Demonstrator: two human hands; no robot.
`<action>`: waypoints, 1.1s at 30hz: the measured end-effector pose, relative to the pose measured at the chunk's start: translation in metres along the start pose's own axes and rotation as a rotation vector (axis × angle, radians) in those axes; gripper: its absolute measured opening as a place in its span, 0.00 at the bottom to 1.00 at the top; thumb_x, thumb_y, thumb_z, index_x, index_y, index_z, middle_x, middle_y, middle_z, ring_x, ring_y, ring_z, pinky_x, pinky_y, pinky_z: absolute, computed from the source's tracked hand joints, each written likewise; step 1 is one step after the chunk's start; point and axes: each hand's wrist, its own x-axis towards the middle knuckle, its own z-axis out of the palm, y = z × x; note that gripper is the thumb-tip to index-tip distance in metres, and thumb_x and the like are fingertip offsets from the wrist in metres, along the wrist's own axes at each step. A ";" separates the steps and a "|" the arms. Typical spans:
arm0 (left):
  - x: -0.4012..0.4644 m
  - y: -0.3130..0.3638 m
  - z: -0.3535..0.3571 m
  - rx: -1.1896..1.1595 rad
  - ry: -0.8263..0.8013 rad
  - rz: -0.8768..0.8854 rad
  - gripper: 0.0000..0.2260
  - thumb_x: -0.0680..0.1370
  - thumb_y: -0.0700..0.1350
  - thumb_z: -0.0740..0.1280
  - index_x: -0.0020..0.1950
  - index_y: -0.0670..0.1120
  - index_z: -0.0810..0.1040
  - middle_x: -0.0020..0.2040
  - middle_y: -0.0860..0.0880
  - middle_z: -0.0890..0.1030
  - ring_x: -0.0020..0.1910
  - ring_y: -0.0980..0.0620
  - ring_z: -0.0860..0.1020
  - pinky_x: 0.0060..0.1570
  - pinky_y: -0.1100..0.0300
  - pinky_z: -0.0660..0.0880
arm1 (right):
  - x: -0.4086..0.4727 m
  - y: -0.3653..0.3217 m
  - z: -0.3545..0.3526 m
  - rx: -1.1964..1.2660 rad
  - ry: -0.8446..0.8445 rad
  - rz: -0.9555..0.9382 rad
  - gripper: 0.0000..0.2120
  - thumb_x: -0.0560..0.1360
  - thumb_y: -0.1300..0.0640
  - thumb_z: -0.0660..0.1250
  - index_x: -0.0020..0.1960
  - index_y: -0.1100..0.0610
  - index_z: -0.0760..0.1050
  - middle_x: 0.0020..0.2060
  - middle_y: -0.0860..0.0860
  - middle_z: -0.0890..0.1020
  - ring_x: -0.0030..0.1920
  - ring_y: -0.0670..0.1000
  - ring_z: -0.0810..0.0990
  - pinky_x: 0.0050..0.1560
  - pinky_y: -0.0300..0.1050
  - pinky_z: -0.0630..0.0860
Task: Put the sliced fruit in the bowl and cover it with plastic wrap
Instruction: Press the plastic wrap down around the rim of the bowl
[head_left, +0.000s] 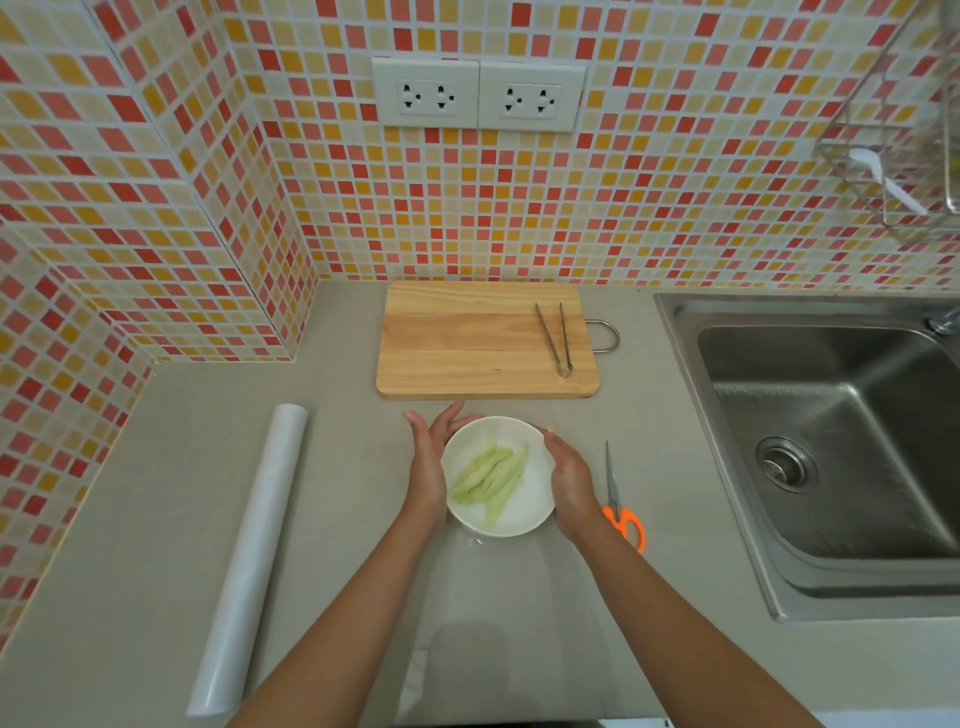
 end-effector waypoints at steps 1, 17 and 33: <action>0.001 0.003 -0.001 0.027 0.002 -0.002 0.34 0.78 0.67 0.40 0.67 0.49 0.74 0.56 0.50 0.84 0.60 0.48 0.79 0.62 0.50 0.73 | -0.001 -0.001 0.001 0.013 0.024 -0.007 0.15 0.81 0.56 0.54 0.51 0.51 0.80 0.44 0.48 0.84 0.45 0.46 0.82 0.45 0.44 0.77; -0.012 0.011 -0.029 0.401 0.180 -0.156 0.13 0.78 0.48 0.69 0.42 0.37 0.80 0.39 0.43 0.79 0.38 0.47 0.75 0.42 0.57 0.70 | -0.005 -0.001 0.004 0.019 0.109 -0.041 0.15 0.81 0.60 0.54 0.56 0.58 0.79 0.44 0.50 0.82 0.45 0.49 0.80 0.46 0.44 0.76; -0.005 0.014 -0.028 0.599 0.126 -0.245 0.23 0.81 0.55 0.62 0.51 0.33 0.80 0.49 0.38 0.83 0.48 0.40 0.80 0.52 0.51 0.75 | -0.004 0.000 0.004 0.015 0.112 -0.041 0.14 0.81 0.60 0.54 0.53 0.55 0.80 0.44 0.50 0.83 0.44 0.49 0.81 0.43 0.44 0.76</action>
